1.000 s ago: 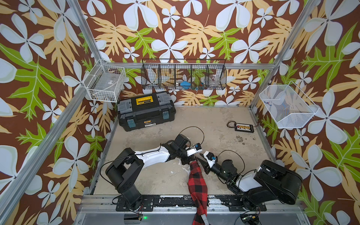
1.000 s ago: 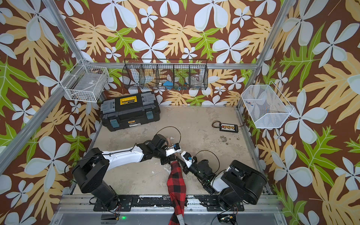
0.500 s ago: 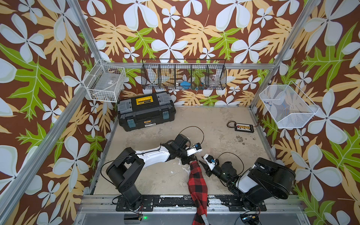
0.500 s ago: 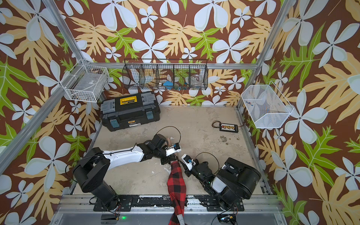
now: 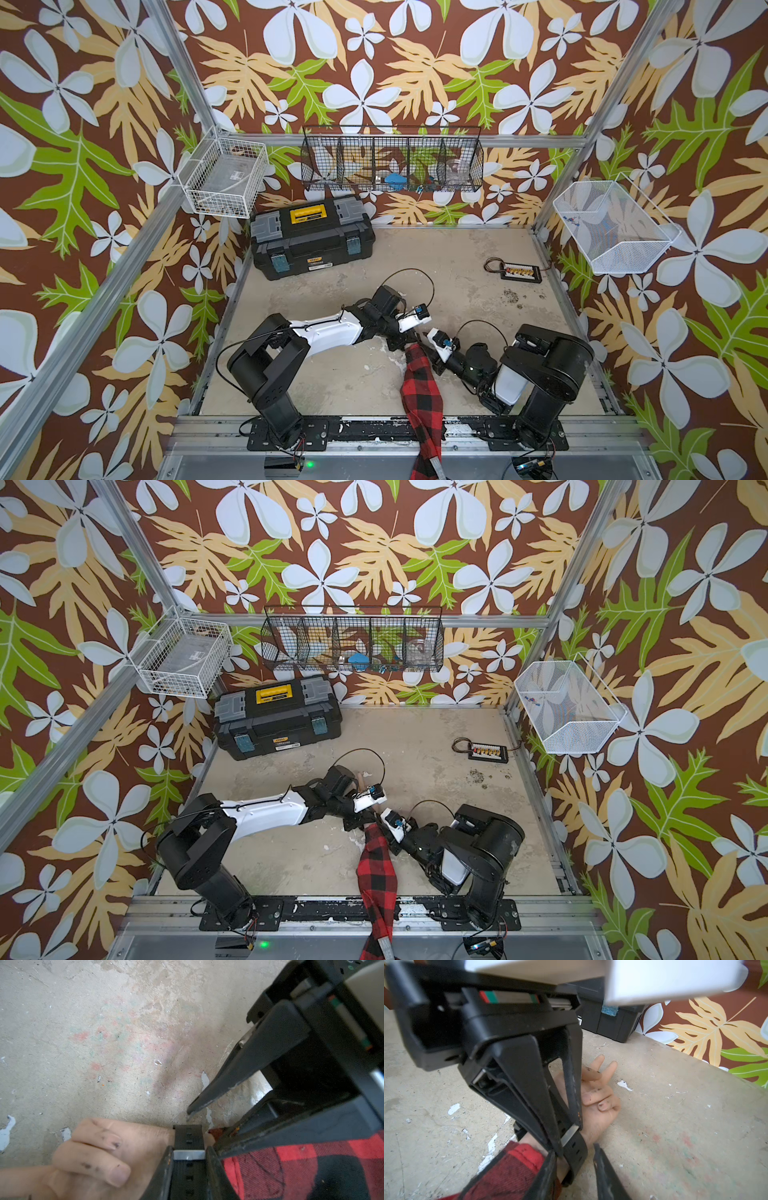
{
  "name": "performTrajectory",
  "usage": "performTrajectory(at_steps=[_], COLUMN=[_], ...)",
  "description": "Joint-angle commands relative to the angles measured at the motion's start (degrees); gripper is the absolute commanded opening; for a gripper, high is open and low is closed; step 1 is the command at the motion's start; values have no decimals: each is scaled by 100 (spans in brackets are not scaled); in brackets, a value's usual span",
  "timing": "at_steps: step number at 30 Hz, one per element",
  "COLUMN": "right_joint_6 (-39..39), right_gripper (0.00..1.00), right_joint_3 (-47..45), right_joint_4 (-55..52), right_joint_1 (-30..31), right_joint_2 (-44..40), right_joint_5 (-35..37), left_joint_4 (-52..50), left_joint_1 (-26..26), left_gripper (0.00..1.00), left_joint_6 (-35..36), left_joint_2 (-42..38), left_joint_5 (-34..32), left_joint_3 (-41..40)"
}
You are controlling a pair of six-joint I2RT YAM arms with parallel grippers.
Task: Take off the watch
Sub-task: Untie the watch from the hand.
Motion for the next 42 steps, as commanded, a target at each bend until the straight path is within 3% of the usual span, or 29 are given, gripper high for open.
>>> performTrajectory(at_steps=[1, 16, 23, 29, 42], right_joint_6=[-92, -151, -232, -431, -478], right_gripper=[32, 28, 28, 28, 27], right_joint_3=[90, 70, 59, 125, 192], right_joint_4=[147, 424, 483, 682, 1288], right_joint_1=[58, 272, 266, 323, 329], right_joint_2=[40, 606, 691, 694, 883], right_joint_5=[-88, 1106, 1242, 432, 822], left_joint_4=[-289, -334, -334, -327, -382], left_joint_1=[0, 0, 0, -1, 0], left_gripper=[16, 16, 16, 16, 16], left_joint_6=[-32, 15, 14, -23, -19], left_joint_2=[39, 21, 41, 128, 223], left_joint_5=[158, 159, 192, 323, 656], left_joint_3=[9, -54, -16, 25, 44])
